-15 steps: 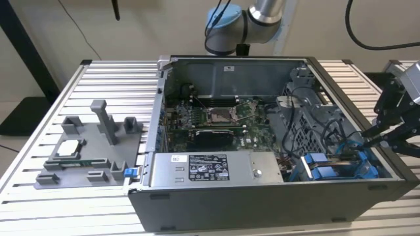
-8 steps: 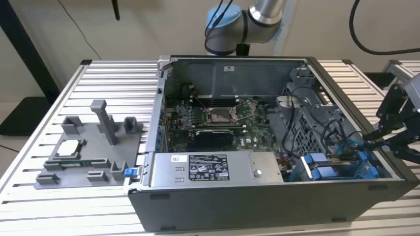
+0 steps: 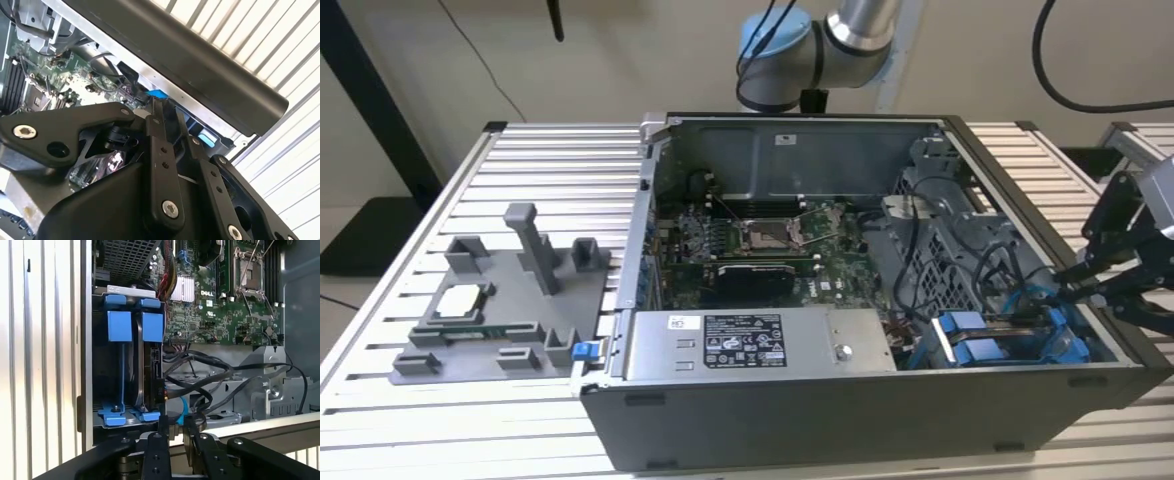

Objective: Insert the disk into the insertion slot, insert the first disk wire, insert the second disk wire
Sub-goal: 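Insert the second disk wire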

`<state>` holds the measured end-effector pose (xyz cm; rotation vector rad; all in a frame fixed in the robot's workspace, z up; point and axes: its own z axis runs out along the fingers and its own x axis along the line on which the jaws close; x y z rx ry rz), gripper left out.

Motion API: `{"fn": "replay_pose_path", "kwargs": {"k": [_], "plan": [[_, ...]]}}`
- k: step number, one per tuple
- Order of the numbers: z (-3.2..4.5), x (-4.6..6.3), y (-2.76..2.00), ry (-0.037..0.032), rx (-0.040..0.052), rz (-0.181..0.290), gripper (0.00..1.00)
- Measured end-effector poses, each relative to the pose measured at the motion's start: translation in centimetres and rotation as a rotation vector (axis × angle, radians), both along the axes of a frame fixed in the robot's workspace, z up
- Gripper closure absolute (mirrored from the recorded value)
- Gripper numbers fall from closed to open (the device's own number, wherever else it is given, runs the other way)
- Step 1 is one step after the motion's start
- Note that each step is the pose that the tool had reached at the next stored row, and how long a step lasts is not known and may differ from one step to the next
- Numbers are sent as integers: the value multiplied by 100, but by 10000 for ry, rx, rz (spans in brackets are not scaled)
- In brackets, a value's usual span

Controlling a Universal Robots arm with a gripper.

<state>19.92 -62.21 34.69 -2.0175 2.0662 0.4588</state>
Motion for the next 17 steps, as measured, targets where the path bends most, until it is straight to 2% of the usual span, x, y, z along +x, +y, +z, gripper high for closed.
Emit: {"fn": "replay_pose_path", "kwargs": {"k": [2, 6, 7, 17], "plan": [[-16, 0, 0, 1, 66, -6, 0], [-25, -1, -1, 0, 136, -10, 0], [-27, 0, -1, 1, 155, -11, 100], [-30, -1, -12, 4, 201, -18, 100]]}}
